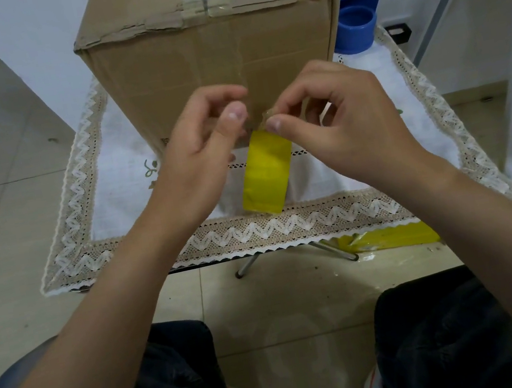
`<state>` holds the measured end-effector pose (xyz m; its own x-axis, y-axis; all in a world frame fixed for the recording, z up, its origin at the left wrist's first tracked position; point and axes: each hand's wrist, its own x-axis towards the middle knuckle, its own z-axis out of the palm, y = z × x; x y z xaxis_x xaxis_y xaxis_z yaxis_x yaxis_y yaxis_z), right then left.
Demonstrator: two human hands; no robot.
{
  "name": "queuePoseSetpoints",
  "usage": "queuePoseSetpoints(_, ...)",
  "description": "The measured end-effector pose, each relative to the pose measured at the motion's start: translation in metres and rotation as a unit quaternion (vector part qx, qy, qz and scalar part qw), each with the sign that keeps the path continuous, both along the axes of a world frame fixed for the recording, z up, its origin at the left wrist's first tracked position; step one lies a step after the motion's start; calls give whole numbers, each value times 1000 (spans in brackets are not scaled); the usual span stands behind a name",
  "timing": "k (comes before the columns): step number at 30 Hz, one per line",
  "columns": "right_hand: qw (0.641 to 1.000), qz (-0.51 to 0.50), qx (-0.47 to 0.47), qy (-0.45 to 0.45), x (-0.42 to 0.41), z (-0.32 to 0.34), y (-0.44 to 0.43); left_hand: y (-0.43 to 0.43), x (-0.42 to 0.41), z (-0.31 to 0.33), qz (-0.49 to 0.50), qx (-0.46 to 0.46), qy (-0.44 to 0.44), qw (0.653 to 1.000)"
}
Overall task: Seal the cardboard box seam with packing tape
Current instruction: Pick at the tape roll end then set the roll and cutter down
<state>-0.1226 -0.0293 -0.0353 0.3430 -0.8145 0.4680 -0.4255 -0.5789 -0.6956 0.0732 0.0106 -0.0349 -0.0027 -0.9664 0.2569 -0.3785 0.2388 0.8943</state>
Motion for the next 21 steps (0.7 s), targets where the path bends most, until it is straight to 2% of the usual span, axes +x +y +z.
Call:
queuePoseSetpoints(3,999,5,31,-7,1,-1,-2,1,-7,1,35,163,22,986)
queuePoseSetpoints(6,999,3,45,-19,1,-1,-4,1,-9,-2,-3,239,6,971)
queuePoseSetpoints(10,998,-11,52,-46,1,-2,-5,2,-13,-5,-24,228,9,973)
queuePoseSetpoints(15,994,-43,70,-78,0,-2,-7,1,-15,-5,-19,221,78,972)
queuePoseSetpoints(21,978,-58,137,-146,2,1,-6,2,-14,-1,-60,190,109,974)
